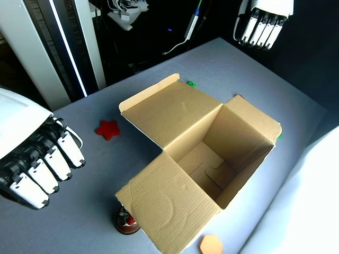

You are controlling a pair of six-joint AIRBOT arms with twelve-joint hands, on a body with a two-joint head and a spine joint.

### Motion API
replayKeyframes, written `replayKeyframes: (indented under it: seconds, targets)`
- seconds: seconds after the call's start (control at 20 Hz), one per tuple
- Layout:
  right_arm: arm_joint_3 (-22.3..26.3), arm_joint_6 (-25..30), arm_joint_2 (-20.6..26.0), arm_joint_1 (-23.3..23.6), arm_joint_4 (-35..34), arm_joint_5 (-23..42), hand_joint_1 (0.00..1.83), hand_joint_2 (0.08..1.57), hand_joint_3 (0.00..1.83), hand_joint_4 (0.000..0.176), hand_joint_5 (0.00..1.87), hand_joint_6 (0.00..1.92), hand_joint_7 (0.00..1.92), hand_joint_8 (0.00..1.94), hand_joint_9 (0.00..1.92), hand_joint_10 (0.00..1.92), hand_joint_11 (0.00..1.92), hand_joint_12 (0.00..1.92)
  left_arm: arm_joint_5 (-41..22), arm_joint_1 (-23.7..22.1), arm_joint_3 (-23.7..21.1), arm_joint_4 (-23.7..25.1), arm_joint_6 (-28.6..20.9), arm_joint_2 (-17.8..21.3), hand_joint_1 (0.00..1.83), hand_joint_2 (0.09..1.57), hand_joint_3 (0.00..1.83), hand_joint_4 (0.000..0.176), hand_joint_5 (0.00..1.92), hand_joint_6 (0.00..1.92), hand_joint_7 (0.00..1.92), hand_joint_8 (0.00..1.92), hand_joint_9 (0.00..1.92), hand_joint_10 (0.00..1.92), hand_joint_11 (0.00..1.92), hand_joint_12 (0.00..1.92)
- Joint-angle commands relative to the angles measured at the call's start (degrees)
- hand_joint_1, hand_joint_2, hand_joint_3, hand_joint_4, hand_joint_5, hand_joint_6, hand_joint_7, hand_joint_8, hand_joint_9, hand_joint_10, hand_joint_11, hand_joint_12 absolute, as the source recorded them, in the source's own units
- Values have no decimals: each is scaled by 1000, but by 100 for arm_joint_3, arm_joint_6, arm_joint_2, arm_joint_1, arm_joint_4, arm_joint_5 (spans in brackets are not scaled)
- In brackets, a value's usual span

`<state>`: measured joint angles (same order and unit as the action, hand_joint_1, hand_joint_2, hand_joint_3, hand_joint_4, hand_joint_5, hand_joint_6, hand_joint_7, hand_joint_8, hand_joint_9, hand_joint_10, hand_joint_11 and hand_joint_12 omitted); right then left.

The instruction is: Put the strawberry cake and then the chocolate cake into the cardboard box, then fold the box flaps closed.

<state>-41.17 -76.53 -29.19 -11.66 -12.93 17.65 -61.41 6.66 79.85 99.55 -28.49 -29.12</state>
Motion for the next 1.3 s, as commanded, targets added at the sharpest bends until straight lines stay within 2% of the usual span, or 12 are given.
replayKeyframes:
  seconds: [0.0,0.05,0.1,0.2,0.35,0.55,0.7,0.75,0.8,0.9,1.1,1.25]
  targets:
    - [-8,-12,61,80,13,660,365,1202,15,0,149,11,211,2,210,39,0,749,-50,-59,30,-538,-5,53,391,1286,9,0,138,4,149,3,157,17,0,638]
    - [-8,-13,61,80,13,649,393,1198,6,0,180,17,208,1,234,37,0,854,-56,-73,29,-534,-5,52,412,1272,0,0,160,8,173,7,189,19,0,722]
    - [-8,-15,61,80,13,641,359,1205,6,0,152,3,170,0,213,22,0,812,-56,-89,18,-501,-5,51,501,1225,0,0,164,6,192,8,211,19,0,793]
    - [-9,-30,61,75,13,641,338,1197,0,0,179,10,210,10,236,23,0,871,-65,-114,-19,-449,-9,52,537,1191,0,0,142,1,183,2,211,10,0,777]
    - [-11,-37,62,71,13,647,278,1186,0,0,186,6,212,1,213,6,0,819,-78,-156,-72,-284,-11,56,576,1185,0,0,147,5,205,6,236,9,0,780]
    - [-14,-203,62,64,-136,652,249,1148,0,3,107,1,152,0,142,3,0,557,-79,-256,-108,28,-16,51,565,1124,0,14,133,0,161,0,187,1,0,657]
    - [-56,-485,58,62,-655,706,246,1148,0,3,100,0,144,0,138,3,0,533,-91,-307,-158,182,-16,47,568,1120,0,14,132,0,159,0,181,0,0,648]
    - [-76,-486,55,56,-723,706,300,1132,0,0,88,0,107,0,113,0,0,450,-121,-327,-201,275,-16,52,591,1089,0,21,126,0,147,0,135,3,0,530]
    - [-84,-486,52,52,-767,703,329,1131,0,14,60,0,80,0,82,0,0,406,-142,-364,-225,381,-17,60,583,1082,0,25,121,0,139,0,118,0,0,500]
    - [-90,-486,48,49,-863,690,411,1086,0,0,54,3,88,2,104,8,0,551,-214,-389,-233,475,-40,69,606,1069,0,32,88,0,105,0,82,0,0,452]
    - [-97,-485,36,52,-892,676,387,1060,0,6,0,0,47,0,50,0,0,201,-236,-110,-73,481,244,-51,651,1065,0,32,95,4,116,2,82,1,0,396]
    - [-97,-485,35,50,-954,655,463,1027,0,16,0,0,74,3,55,2,0,191,-127,149,-28,341,448,-175,663,1073,1,20,89,0,109,0,92,5,0,477]
